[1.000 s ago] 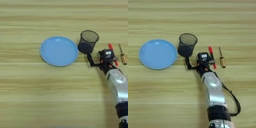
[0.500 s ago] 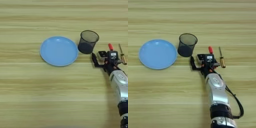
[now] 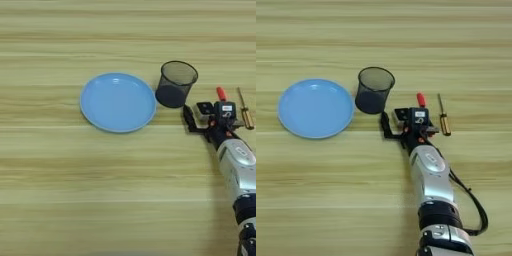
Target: Move the objects on the table
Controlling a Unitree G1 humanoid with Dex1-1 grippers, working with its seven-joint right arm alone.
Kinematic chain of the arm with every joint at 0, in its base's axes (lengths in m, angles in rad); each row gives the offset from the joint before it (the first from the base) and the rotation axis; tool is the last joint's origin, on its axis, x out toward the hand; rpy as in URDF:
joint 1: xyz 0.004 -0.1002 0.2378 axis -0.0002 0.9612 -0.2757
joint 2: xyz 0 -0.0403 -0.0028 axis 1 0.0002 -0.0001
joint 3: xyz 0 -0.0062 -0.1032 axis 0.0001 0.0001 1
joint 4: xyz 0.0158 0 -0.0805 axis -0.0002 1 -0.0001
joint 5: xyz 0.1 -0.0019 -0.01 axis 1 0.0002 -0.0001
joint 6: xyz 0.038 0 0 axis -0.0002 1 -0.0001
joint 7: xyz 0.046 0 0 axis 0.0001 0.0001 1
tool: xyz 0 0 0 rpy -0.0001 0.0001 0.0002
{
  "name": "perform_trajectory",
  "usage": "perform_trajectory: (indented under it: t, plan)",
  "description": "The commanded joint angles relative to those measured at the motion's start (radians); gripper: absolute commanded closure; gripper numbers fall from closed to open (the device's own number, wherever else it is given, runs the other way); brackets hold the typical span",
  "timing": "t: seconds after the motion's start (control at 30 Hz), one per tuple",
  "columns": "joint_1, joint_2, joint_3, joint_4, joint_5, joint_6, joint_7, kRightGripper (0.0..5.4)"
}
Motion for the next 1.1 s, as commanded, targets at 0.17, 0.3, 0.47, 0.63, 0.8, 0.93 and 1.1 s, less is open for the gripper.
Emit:
perform_trajectory:
  t: [0.17,0.3,0.47,0.63,0.8,0.93,1.1]
  plan:
    - [-0.063,-0.027,0.002,-0.026,0.010,-0.025,0.003,1.06]
    - [-0.062,-0.028,0.003,-0.025,0.010,-0.027,0.004,1.56]
    - [-0.058,-0.028,0.004,-0.035,0.011,-0.026,0.004,2.16]
    - [-0.053,-0.025,0.007,-0.052,0.011,-0.024,0.004,2.77]
    - [-0.038,-0.021,0.015,-0.095,0.011,-0.015,0.002,2.94]
    - [-0.017,-0.012,0.026,-0.147,0.010,-0.004,-0.001,2.94]
    - [0.054,0.013,0.062,-0.292,0.003,0.029,-0.003,2.94]
